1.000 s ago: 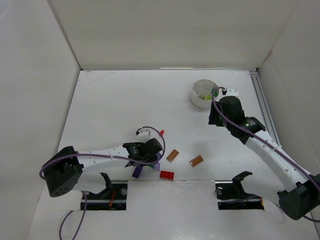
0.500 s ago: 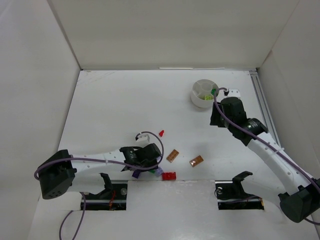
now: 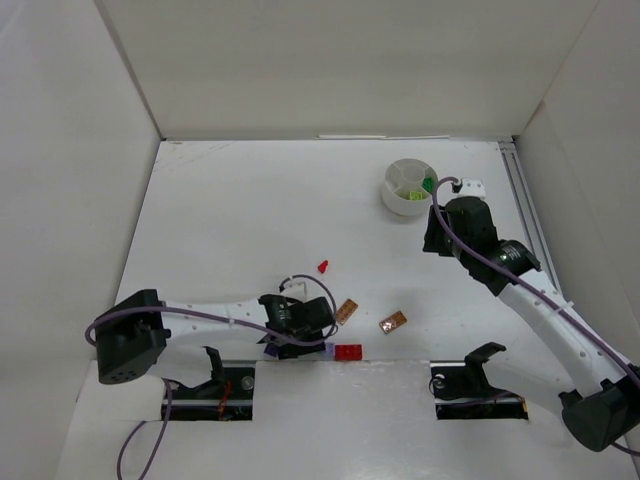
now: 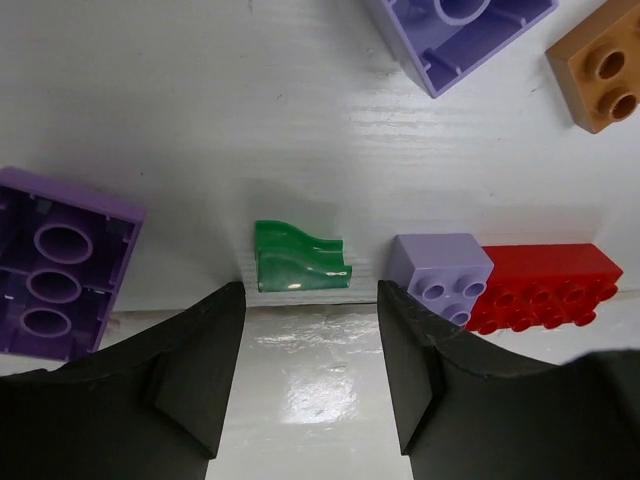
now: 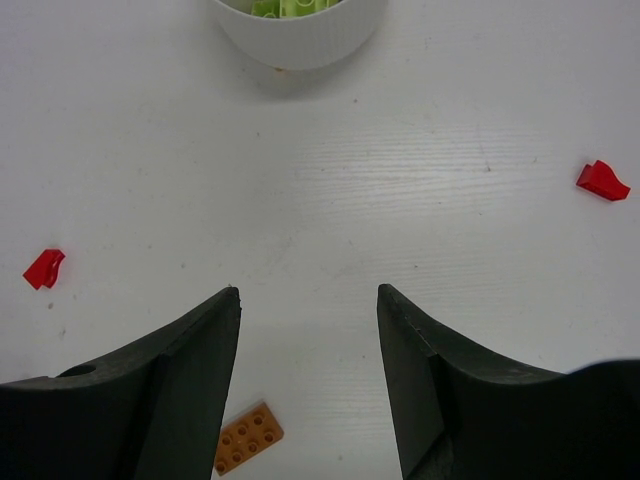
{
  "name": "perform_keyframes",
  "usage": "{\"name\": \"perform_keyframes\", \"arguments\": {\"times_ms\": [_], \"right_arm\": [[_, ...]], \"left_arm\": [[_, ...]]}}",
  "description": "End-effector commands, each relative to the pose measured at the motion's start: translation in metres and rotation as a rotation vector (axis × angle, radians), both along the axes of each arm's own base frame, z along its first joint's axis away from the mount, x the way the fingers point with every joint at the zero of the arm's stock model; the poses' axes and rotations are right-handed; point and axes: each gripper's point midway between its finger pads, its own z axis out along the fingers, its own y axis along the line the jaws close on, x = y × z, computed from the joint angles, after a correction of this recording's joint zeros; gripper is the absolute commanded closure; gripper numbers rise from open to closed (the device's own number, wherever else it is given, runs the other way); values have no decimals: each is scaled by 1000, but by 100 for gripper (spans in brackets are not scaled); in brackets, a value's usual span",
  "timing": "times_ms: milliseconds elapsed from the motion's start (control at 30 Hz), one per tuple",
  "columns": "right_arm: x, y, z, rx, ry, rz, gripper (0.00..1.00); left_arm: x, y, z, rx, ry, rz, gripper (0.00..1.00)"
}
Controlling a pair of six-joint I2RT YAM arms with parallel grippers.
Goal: Sort the legos into containers by color
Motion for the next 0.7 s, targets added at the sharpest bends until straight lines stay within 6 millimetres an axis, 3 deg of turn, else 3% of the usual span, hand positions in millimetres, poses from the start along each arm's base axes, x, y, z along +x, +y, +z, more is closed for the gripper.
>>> {"name": "perform_keyframes", "arguments": {"times_ms": [0, 200, 567, 667], "right_arm": [[-5, -2, 2, 1, -14, -11, 38], [-7, -4, 3, 6, -22, -11, 38], [-16, -9, 9, 9, -43, -6, 38], [-17, -9, 12, 14, -52, -6, 38]], "left_arm": [[-24, 43, -19, 215, 94, 31, 47], [-14, 42, -34, 287, 63, 36, 50], [6, 36, -37, 300, -19, 40, 49], [13, 30, -39, 295, -49, 19, 52]]}}
